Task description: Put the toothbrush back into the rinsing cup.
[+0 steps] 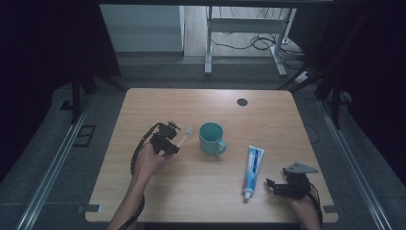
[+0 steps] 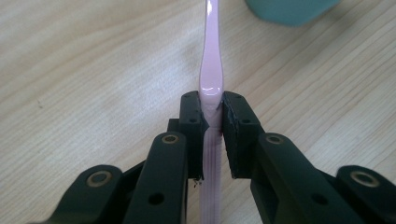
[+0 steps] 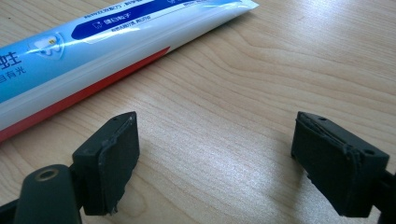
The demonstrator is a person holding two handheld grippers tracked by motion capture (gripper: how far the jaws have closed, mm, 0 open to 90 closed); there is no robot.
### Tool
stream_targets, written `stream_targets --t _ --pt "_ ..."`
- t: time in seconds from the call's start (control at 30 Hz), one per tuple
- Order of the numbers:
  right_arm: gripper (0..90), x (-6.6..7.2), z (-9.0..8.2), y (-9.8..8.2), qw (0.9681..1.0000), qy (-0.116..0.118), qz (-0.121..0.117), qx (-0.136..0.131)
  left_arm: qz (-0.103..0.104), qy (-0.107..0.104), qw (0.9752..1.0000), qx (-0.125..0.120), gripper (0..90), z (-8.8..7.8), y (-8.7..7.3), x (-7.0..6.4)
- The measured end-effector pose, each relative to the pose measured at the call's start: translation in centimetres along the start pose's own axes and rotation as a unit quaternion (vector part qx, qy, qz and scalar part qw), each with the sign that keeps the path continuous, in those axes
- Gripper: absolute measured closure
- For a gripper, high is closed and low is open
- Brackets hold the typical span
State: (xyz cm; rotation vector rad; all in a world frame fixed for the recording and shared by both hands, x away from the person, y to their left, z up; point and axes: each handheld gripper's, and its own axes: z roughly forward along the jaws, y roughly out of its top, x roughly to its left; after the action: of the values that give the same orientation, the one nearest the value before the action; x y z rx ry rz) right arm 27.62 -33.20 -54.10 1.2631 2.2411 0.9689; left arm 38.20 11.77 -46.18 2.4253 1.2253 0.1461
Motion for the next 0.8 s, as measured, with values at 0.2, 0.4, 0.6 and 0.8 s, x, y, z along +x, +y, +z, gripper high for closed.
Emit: stream_targets --t 0.2,0.4,0.6,0.8 --pt "15.2 0.0 0.0 0.0 1.0000 0.000 0.000 0.000 -0.001 -0.001 0.9991 -0.043 78.9 -1.1 0.0 0.1" --pt "15.2 0.0 0.0 0.0 1.0000 0.000 0.000 0.000 0.000 -0.006 0.9975 -0.070 78.9 -1.9 -0.1 0.2" --pt "15.2 0.0 0.0 0.0 1.0000 0.000 0.000 0.000 -0.003 -0.012 0.9952 -0.097 78.9 -2.6 -0.1 0.3" --pt "15.2 0.0 0.0 0.0 1.0000 0.000 0.001 0.000 0.001 -0.015 0.9926 -0.120 78.9 -3.2 -0.2 0.3"
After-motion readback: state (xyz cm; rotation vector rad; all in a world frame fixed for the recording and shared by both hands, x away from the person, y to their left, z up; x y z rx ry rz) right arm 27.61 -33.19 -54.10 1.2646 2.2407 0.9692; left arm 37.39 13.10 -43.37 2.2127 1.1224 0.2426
